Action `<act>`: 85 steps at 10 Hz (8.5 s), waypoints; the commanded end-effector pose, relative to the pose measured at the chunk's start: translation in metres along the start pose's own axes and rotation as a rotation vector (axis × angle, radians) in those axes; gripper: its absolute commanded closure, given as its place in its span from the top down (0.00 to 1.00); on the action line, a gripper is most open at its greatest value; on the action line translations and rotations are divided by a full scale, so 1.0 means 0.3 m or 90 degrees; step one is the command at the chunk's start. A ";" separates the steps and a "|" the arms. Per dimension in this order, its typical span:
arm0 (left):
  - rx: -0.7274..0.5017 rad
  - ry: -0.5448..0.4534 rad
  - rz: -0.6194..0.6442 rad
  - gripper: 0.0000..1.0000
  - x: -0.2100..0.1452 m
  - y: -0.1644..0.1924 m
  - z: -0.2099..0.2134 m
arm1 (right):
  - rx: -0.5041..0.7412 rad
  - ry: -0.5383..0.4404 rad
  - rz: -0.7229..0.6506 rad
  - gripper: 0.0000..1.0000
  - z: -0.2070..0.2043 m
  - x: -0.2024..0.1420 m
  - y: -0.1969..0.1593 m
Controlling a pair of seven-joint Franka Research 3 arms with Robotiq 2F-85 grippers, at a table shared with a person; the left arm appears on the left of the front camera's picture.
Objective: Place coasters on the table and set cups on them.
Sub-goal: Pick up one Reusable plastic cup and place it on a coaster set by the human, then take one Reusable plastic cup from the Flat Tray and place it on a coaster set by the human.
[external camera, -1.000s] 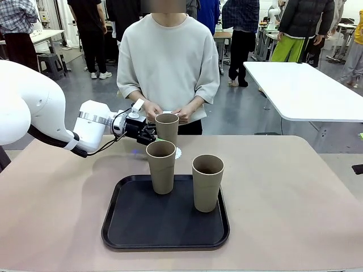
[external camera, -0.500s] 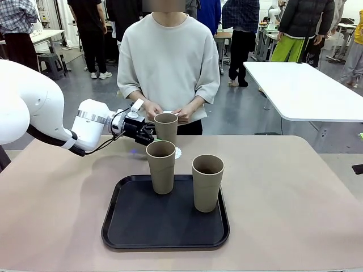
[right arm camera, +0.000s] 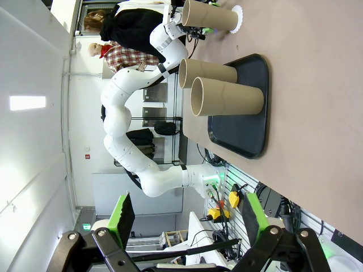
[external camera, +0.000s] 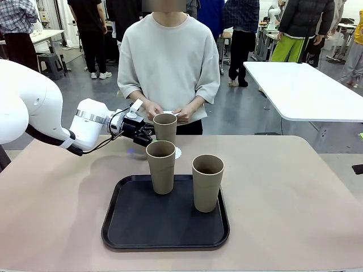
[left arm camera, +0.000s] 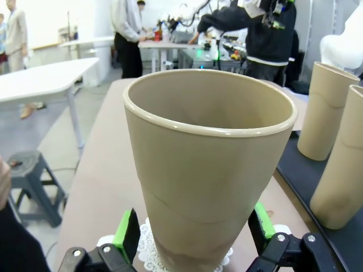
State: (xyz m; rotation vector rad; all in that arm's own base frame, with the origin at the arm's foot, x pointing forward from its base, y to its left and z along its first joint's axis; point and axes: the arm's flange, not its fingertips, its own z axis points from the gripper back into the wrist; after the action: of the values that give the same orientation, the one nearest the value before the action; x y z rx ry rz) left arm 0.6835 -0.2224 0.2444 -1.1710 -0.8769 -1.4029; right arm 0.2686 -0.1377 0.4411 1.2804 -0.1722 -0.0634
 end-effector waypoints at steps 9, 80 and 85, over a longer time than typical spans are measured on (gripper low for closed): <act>-0.003 0.074 0.026 1.00 0.048 -0.060 0.125 | 0.005 -0.002 0.000 1.00 0.000 0.002 0.000; 0.149 -0.083 0.777 1.00 0.105 -1.269 1.404 | 0.005 -0.002 0.000 1.00 0.000 0.002 0.000; 0.149 -0.083 0.777 1.00 0.105 -1.269 1.404 | 0.005 -0.002 0.000 1.00 0.000 0.002 0.000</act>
State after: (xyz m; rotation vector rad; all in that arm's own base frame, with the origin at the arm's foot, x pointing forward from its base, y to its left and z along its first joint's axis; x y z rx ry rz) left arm 0.3897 0.2316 0.4112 -1.2526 -0.2457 -0.2217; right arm 0.2686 -0.1377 0.4409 1.2805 -0.1718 -0.0638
